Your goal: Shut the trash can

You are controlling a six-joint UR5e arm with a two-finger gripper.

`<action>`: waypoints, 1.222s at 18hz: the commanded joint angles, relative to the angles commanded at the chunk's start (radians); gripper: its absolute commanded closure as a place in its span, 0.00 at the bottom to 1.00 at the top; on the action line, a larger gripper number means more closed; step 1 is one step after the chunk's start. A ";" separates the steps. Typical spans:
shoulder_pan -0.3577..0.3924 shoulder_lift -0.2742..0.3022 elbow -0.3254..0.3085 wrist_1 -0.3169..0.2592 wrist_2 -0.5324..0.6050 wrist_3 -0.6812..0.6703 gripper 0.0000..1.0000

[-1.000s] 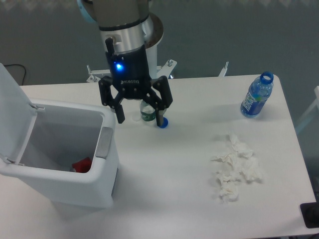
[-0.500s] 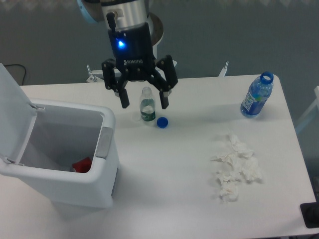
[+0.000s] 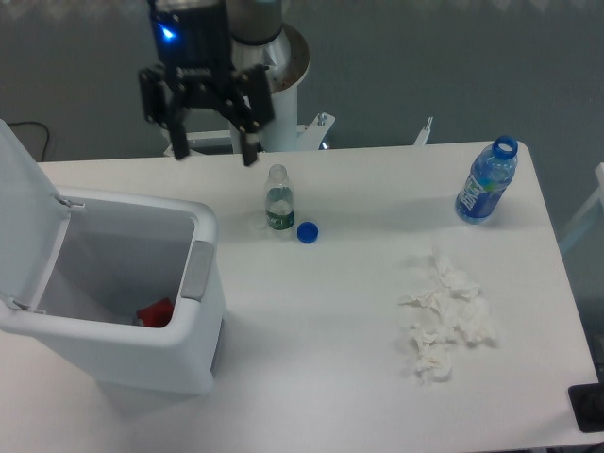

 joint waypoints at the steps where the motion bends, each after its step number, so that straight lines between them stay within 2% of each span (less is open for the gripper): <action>1: -0.022 0.012 -0.002 -0.017 -0.018 -0.028 0.00; 7: -0.097 0.031 0.006 -0.026 -0.147 -0.137 0.00; 11: -0.158 0.026 0.009 -0.016 -0.158 -0.157 0.00; 15: -0.221 -0.006 0.018 -0.008 -0.158 -0.212 0.00; 16: -0.226 -0.009 0.026 0.012 -0.163 -0.212 0.00; 18: -0.249 -0.049 0.041 0.056 -0.175 -0.212 0.00; 22: -0.315 -0.156 0.116 0.078 -0.172 -0.212 0.00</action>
